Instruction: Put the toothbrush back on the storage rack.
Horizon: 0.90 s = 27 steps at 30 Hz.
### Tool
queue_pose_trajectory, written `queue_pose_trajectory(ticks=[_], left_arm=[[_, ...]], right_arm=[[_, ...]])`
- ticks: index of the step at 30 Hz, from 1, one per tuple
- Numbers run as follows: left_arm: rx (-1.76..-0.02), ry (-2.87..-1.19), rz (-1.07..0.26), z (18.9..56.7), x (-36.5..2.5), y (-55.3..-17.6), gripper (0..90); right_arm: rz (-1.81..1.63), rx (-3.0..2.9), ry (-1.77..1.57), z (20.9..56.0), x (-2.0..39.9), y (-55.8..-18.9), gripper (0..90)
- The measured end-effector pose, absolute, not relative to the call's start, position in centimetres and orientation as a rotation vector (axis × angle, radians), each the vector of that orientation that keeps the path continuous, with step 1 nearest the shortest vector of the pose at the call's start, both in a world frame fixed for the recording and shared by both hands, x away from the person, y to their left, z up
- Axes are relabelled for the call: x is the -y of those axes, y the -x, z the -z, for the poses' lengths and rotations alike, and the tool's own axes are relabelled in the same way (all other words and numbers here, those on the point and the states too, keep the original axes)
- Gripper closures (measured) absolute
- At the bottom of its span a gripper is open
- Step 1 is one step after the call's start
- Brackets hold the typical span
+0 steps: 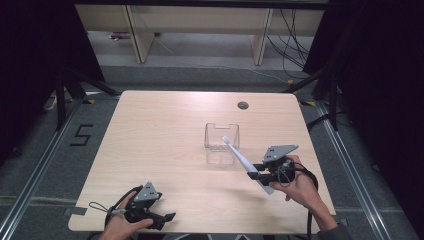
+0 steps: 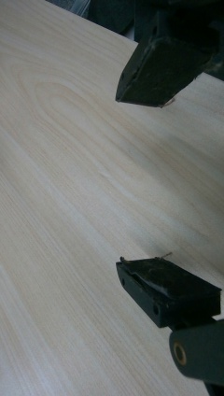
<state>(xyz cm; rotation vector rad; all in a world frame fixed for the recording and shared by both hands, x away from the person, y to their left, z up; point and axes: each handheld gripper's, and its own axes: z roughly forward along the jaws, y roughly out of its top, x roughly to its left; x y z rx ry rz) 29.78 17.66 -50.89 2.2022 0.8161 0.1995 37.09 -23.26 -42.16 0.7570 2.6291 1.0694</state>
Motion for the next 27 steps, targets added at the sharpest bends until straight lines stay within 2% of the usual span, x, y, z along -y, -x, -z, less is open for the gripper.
queue_pose_trajectory(ticks=[15, 27], left_arm=[[-0.814, -2.204, -0.201, 50.9, -17.7, -29.8, 15.0], [-0.827, -2.183, -0.185, 50.9, -17.6, -29.6, 15.0]], right_arm=[[-1.274, -2.474, -0.802, 40.0, 23.1, -38.8, 66.4], [-1.443, -2.328, -0.821, 38.0, 21.9, -41.7, 66.4]])
